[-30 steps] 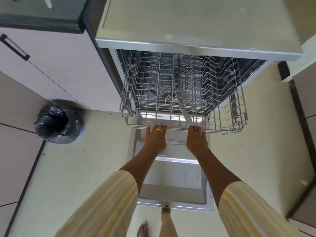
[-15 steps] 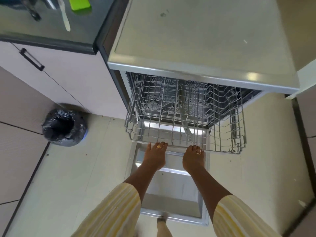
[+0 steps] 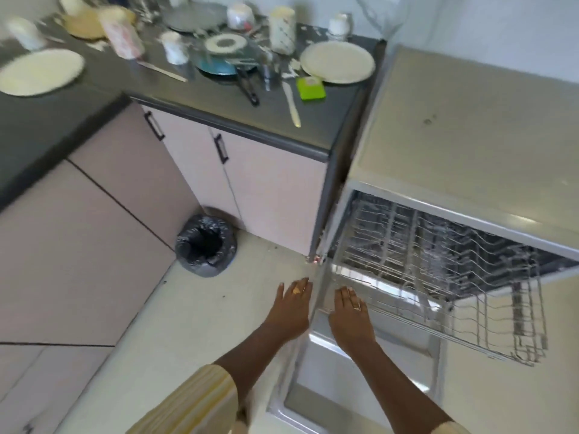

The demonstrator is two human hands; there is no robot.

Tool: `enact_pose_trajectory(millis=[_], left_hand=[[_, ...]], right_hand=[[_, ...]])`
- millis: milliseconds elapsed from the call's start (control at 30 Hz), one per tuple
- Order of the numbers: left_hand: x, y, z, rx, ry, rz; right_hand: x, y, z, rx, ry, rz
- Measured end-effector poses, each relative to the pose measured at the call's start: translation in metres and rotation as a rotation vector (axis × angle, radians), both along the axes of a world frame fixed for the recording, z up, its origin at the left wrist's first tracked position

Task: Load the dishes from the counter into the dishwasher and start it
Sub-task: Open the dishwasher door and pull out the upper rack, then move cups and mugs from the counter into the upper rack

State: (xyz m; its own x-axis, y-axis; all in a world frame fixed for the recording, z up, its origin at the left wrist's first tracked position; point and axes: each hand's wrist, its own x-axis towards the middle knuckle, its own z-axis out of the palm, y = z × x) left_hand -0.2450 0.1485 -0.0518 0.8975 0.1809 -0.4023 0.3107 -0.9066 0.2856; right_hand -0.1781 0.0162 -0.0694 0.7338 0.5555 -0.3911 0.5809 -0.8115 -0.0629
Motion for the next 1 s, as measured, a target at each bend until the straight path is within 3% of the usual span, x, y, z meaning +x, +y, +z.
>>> enact_pose_trajectory(millis=[233, 467, 633, 800, 1000], left_hand=[[-0.068, 0.154, 0.052, 0.162, -0.098, -0.007], [-0.067, 0.262, 0.086, 0.199, -0.123, 0.039], [-0.035, 0.312, 0.113, 0.206, -0.194, 0.037], [0.019, 0.371, 0.143, 0.235, -0.3, 0.079], [0.135, 0.457, 0.156, 0.263, -0.305, 0.111]], right_hand=[[-0.044, 0.144, 0.046, 0.187, -0.205, 0.184], [-0.041, 0.269, 0.103, 0.329, -0.318, 0.279], [-0.007, 0.327, 0.127, 0.283, -0.269, 0.36], [0.066, 0.393, 0.139, 0.315, -0.391, 0.407], [0.167, 0.474, 0.173, 0.353, -0.324, 0.27]])
